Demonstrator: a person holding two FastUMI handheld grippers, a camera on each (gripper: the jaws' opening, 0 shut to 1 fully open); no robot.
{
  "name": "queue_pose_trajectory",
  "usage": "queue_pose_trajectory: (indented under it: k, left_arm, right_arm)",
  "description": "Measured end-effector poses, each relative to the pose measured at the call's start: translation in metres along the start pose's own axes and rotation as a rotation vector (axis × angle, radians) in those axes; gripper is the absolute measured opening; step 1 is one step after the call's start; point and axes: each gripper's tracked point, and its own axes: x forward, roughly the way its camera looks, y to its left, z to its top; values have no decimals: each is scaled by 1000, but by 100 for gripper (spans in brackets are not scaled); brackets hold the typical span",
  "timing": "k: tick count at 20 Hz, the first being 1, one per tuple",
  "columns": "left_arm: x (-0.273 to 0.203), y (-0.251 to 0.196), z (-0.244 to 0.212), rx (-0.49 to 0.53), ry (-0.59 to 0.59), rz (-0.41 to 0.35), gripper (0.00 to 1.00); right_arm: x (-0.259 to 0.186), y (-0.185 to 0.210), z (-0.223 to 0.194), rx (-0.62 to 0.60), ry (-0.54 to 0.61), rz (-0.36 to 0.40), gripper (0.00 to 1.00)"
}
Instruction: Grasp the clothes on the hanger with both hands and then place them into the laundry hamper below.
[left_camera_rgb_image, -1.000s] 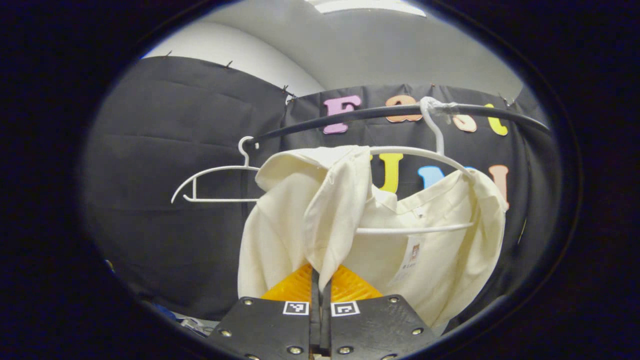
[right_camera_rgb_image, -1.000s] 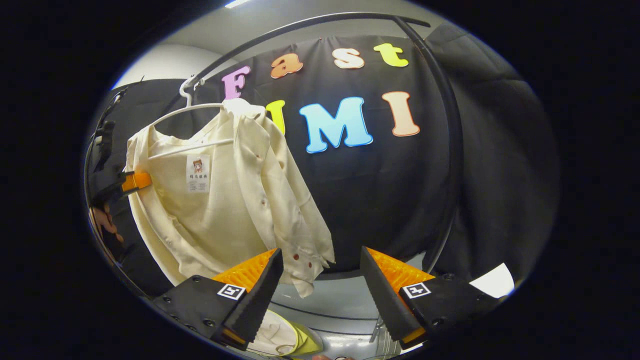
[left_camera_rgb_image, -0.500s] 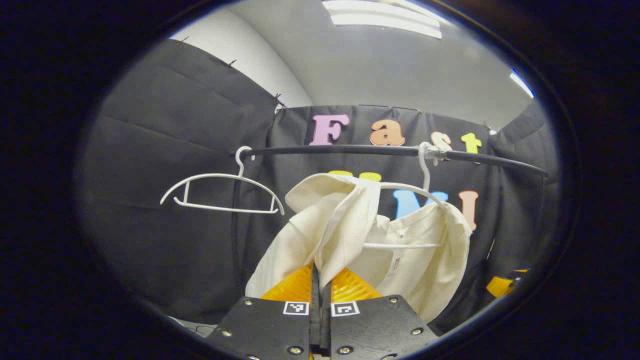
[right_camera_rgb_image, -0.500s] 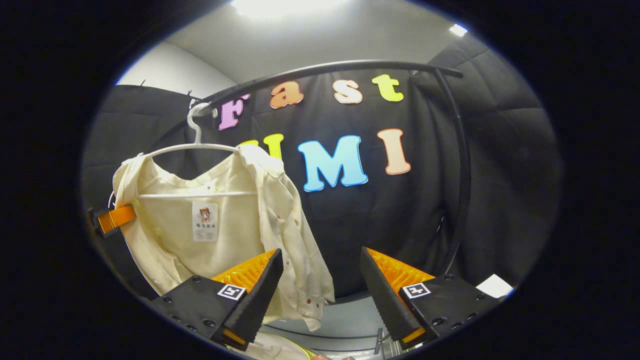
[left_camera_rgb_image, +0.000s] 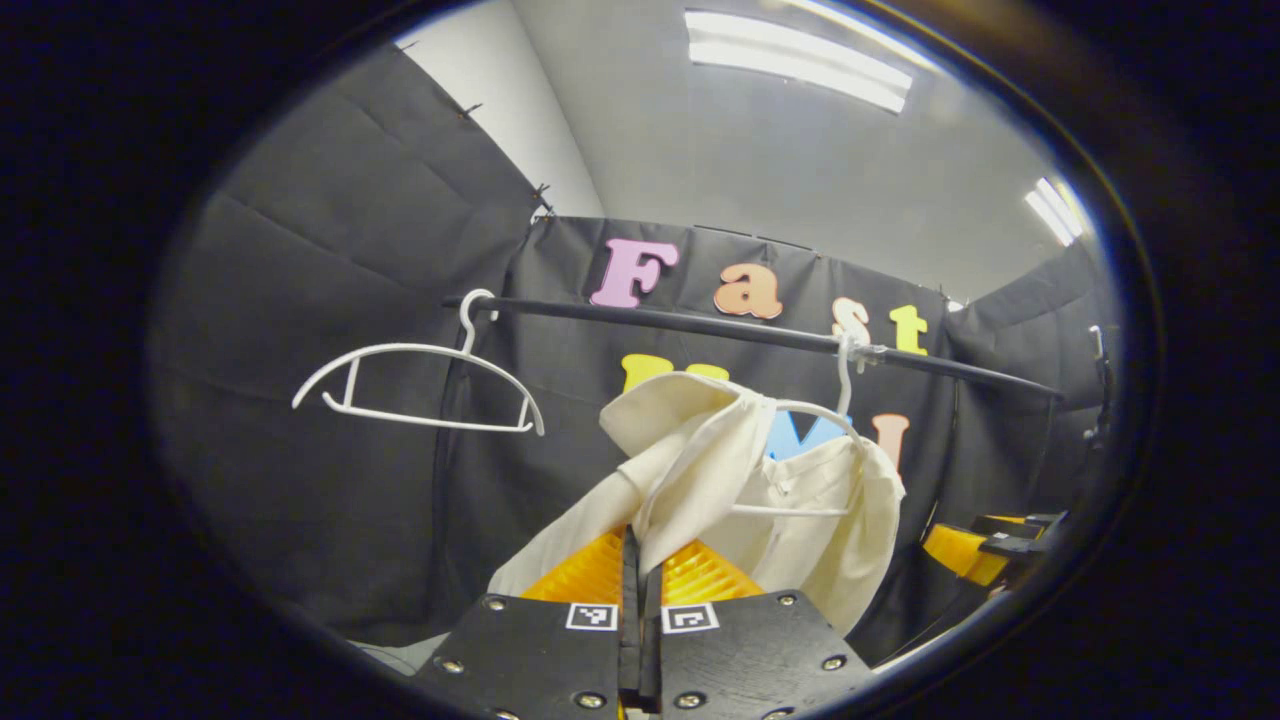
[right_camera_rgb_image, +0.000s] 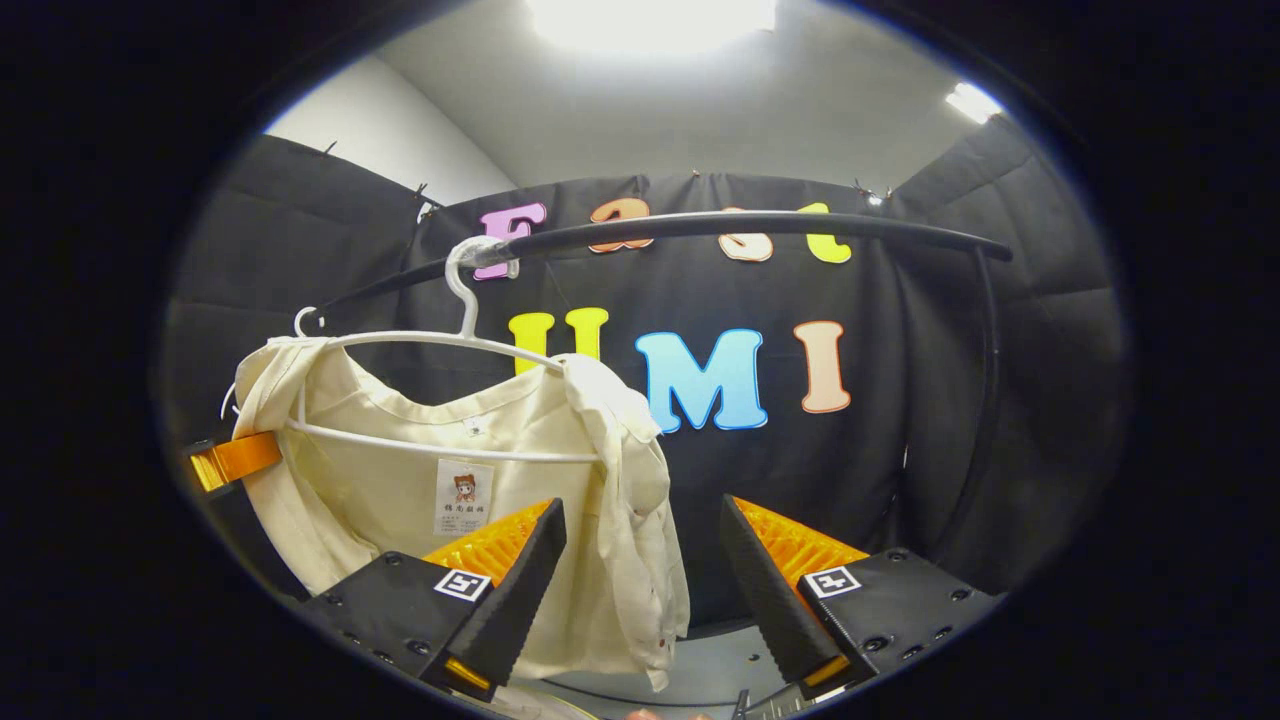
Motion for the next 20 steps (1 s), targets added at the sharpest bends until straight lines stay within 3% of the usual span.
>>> queue_pose_trajectory:
  k: [3, 4, 12, 20]
  left_arm:
    - [1, 0, 3, -16, -21, 7, 1]
    - [1, 2, 7, -17, -33, 18, 1]
    - [-7, 2, 19, 56, -25, 105, 1]
    - [-14, -2, 22, 101, -17, 179, 1]
  right_arm:
    - [25, 9, -6, -11, 0, 41, 93]
    - [35, 12, -9, -8, 2, 55, 98]
    - [92, 20, -64, 113, 127, 146, 98]
    - [141, 0, -65, 127, 120, 109, 98]
